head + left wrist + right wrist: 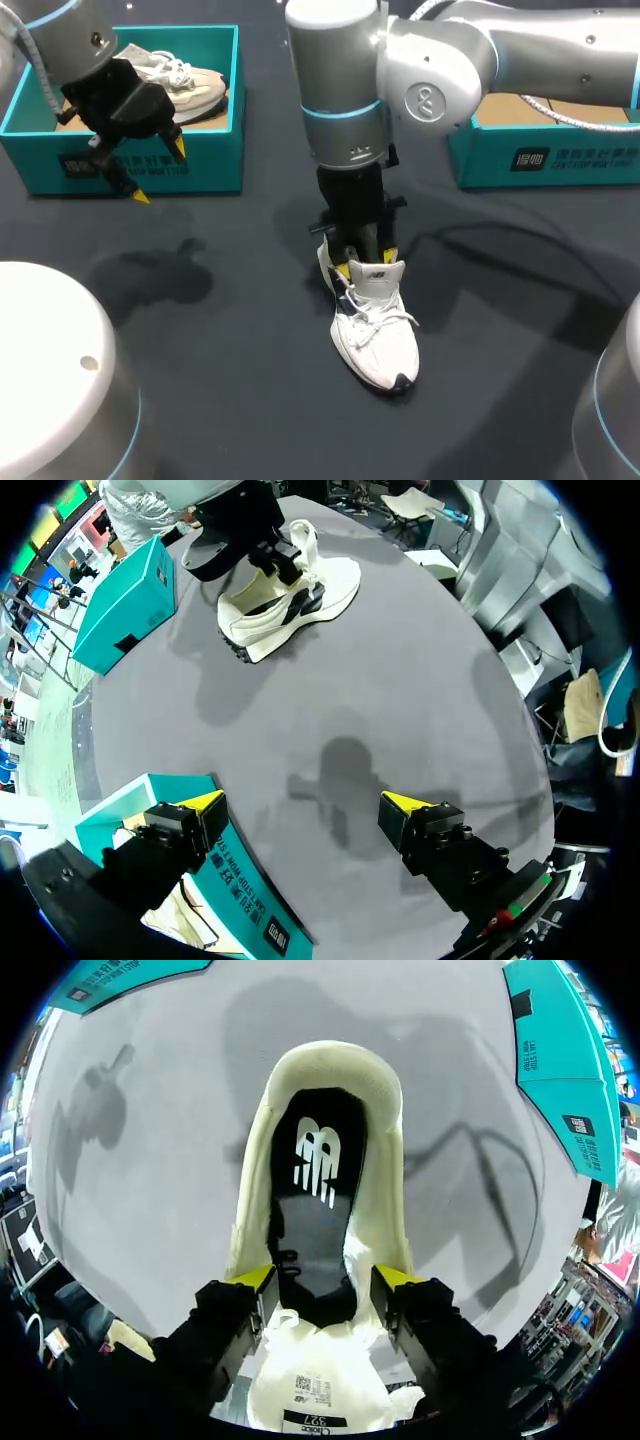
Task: Take the shoe out of the shoebox, open the shoe tongue, remove and reinsert the insole, then place the shoe into the shoebox
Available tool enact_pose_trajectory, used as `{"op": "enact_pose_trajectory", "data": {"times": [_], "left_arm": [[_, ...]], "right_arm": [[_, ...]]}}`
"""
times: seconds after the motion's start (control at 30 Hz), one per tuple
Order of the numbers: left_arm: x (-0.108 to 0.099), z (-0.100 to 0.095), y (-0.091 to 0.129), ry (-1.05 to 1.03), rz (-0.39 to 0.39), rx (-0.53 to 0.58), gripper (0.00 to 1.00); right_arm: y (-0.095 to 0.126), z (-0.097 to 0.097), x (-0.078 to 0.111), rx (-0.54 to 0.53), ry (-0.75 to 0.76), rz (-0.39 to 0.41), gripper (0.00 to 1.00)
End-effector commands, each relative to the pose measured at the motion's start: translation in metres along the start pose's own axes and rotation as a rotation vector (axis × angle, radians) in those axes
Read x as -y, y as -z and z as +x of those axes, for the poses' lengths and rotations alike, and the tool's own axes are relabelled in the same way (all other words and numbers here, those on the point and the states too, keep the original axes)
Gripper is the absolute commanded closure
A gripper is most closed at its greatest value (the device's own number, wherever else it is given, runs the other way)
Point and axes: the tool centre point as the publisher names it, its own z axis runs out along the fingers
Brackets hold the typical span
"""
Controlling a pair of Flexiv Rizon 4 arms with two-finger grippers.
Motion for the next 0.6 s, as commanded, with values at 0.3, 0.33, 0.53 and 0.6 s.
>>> {"op": "enact_pose_trajectory", "data": {"times": [0.3,0.33,0.53,0.6], "left_arm": [[0.0,0.0,0.0,-0.001,-0.002,-0.001,0.0],[0.0,0.0,0.0,-0.001,-0.002,-0.001,0.0],[0.0,0.0,0.0,-0.001,-0.002,-0.001,0.0],[0.0,0.0,0.0,-0.001,-0.002,-0.001,0.0]], "right_arm": [[-0.004,-0.003,-0.001,-0.017,0.03,-0.008,0.0],[-0.004,-0.003,0.001,-0.024,0.04,-0.016,0.0],[-0.003,-0.001,0.013,-0.023,0.013,-0.024,0.0],[-0.003,-0.001,0.018,-0.025,0.001,-0.03,0.0]]}}
